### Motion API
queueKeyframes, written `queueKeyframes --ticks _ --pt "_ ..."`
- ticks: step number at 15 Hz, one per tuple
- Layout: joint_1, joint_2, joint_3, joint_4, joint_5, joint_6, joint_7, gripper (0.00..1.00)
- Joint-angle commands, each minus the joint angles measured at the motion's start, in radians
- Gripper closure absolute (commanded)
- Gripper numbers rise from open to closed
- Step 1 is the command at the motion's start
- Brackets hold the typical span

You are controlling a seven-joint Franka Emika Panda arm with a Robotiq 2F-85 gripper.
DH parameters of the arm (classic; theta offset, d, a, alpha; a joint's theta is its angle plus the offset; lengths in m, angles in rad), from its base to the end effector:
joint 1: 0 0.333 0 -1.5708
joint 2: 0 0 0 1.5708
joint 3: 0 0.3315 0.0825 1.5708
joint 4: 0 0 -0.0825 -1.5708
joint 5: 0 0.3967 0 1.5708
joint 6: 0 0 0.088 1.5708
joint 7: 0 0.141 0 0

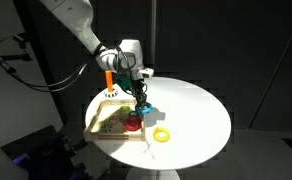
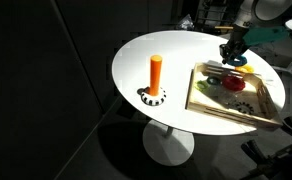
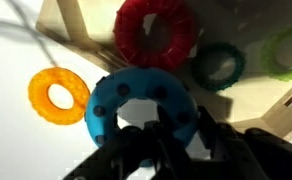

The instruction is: Remove the blue circular object from the box

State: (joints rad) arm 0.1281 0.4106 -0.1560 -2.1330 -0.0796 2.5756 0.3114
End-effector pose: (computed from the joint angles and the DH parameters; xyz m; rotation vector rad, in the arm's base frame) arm 0.5924 -0.0181 0.1874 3.0155 -0.3926 0.0755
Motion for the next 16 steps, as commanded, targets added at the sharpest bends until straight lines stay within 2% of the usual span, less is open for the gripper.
queueKeyframes --ticks 1,11,12,13,15,16 --pt "-0.009 0.018 -0.045 0.036 -0.06 -0.025 0.075 0.9" --pt "-0.043 0.119 -0.128 0.068 -0.078 -0.027 0.145 0.9" --pt "-0.046 0.127 -0.129 0.07 -0.073 -0.03 0.145 0.82" --pt "-0.045 0.133 -0.132 0.072 -0.073 -0.033 0.147 0.42" --pt "-0.043 0.138 -0.134 0.073 -0.074 -0.035 0.147 0.34" --pt "-0.04 0.137 -0.134 0.072 -0.075 -0.038 0.147 0.26"
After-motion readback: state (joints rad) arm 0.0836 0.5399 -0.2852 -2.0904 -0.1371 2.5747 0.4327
